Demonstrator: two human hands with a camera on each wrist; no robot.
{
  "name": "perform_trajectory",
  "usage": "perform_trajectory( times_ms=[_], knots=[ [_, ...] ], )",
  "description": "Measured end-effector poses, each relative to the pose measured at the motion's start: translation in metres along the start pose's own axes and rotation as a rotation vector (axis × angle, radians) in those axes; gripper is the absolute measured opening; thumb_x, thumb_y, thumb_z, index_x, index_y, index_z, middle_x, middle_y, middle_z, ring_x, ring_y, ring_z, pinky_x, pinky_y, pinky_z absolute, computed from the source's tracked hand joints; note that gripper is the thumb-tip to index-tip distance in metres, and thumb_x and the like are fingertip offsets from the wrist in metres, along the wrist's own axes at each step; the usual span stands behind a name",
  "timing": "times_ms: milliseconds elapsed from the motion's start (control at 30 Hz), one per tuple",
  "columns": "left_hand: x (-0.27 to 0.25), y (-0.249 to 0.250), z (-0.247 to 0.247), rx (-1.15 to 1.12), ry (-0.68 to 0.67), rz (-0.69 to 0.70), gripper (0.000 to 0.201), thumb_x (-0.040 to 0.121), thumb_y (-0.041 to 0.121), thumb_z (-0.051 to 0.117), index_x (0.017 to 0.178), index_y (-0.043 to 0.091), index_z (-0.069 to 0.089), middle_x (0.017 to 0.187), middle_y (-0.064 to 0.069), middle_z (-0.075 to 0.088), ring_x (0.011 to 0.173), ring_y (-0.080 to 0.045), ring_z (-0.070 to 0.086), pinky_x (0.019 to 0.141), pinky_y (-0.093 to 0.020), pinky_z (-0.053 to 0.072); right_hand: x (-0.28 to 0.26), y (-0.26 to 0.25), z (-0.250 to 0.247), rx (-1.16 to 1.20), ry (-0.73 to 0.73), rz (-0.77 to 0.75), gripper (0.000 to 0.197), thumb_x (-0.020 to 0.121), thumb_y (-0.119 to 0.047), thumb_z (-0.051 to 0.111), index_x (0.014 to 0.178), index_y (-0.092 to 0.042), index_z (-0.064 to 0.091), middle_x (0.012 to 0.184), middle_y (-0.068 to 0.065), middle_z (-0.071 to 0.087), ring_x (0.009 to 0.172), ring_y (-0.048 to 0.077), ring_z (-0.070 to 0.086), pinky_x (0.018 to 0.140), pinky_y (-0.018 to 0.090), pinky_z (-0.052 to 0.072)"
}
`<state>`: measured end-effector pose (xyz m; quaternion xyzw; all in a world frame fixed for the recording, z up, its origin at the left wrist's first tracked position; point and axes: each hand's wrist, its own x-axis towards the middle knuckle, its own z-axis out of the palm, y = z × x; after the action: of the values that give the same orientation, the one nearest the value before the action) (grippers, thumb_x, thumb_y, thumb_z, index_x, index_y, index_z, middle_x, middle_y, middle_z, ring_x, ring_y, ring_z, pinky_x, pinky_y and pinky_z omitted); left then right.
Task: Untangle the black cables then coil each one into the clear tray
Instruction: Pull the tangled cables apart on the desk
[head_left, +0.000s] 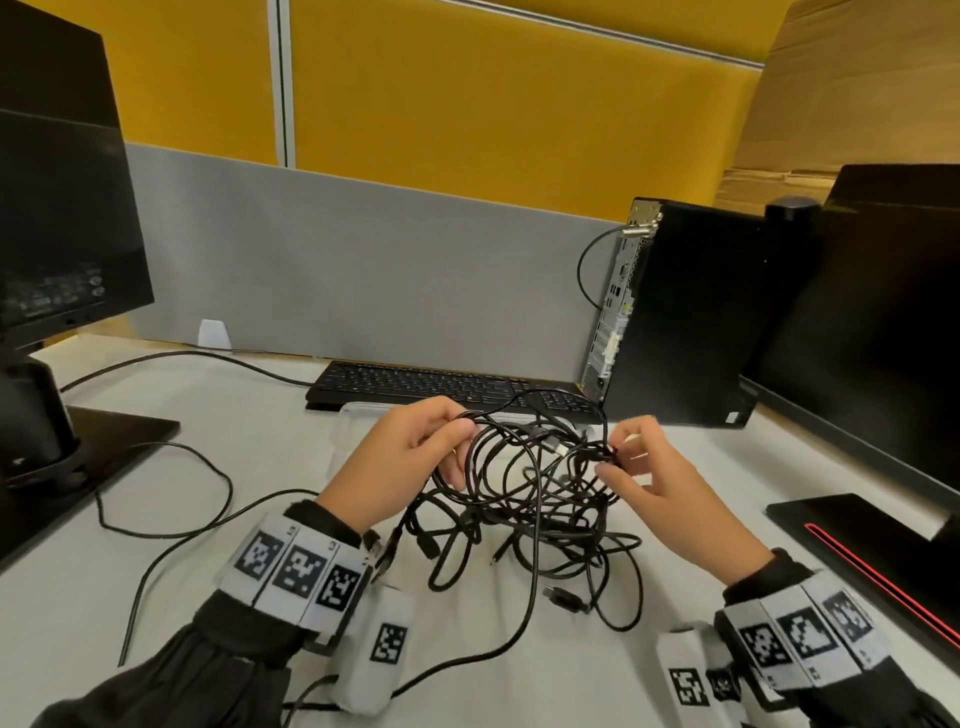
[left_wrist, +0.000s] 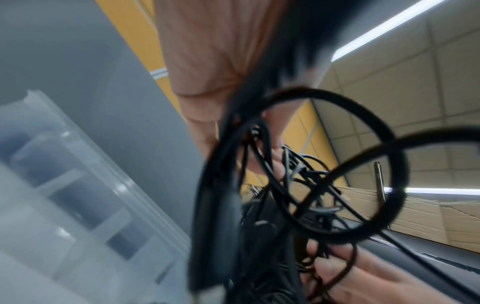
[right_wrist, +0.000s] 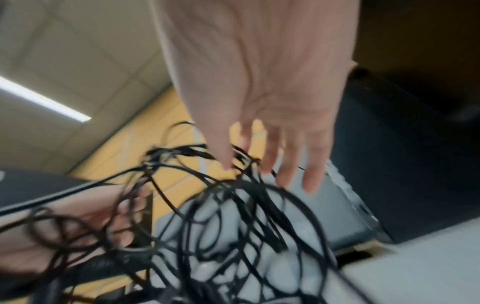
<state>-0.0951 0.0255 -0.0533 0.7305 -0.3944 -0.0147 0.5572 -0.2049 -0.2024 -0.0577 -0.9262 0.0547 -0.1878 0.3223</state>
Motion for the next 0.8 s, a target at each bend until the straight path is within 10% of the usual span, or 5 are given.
perform_trajectory(
  times_ms=[100,300,433,567,800],
  knots=[
    [-0.001,0.0,0.008,-0.069,0.085,-0.016,0.02,0.097,0.012,0.044,0.085,0.007,0.059,0.058,0.003,0.06,0.05,-0.01,0.059,0.055,-0.02,0.051,-0.011,-0.02,0.001,-0.068,0.156,-0.088,0.009,0.093,-0.024,0.052,0.086,-0.024,0.046,0.082,-0.006,0.054,0.069,0.006,0.052,0.059,0.014,0.041],
    [-0.004,0.004,0.017,-0.181,0.15,-0.045,0.022,0.098,0.017,0.043,0.089,0.01,0.062,0.066,0.001,0.061,0.05,-0.012,0.058,0.054,-0.025,0.049,-0.018,-0.052,0.024,0.093,-0.316,-0.012,0.025,0.092,-0.038,0.054,0.077,-0.02,0.065,0.07,-0.001,0.07,0.055,0.005,0.057,0.06,0.017,0.047],
    [-0.004,0.009,0.005,-0.545,0.044,-0.212,0.031,0.1,0.018,0.035,0.104,0.001,0.06,0.081,-0.009,0.069,0.057,-0.018,0.059,0.059,-0.026,0.053,-0.005,-0.054,0.021,0.385,-0.241,0.128,0.022,0.097,-0.014,0.045,0.088,-0.006,0.064,0.055,0.003,0.062,0.046,0.013,0.057,0.051,0.022,0.049],
    [-0.005,0.009,-0.007,-0.672,-0.055,-0.215,0.032,0.083,0.005,0.055,0.115,0.004,0.057,0.097,-0.012,0.071,0.063,-0.019,0.061,0.066,-0.032,0.055,-0.004,-0.051,0.012,0.279,-0.063,0.155,0.02,0.099,-0.026,0.042,0.085,-0.014,0.051,0.055,-0.007,0.042,0.043,0.004,0.04,0.055,0.027,0.044],
    [-0.009,0.011,-0.008,-0.602,-0.149,-0.134,0.048,0.084,-0.016,0.05,0.119,0.016,0.055,0.118,-0.001,0.067,0.076,-0.016,0.068,0.073,-0.029,0.057,-0.001,-0.049,0.002,0.129,0.292,-0.129,0.016,0.097,-0.016,0.045,0.087,-0.026,0.053,0.074,0.004,0.059,0.059,0.006,0.047,0.057,0.012,0.038]
  ],
)
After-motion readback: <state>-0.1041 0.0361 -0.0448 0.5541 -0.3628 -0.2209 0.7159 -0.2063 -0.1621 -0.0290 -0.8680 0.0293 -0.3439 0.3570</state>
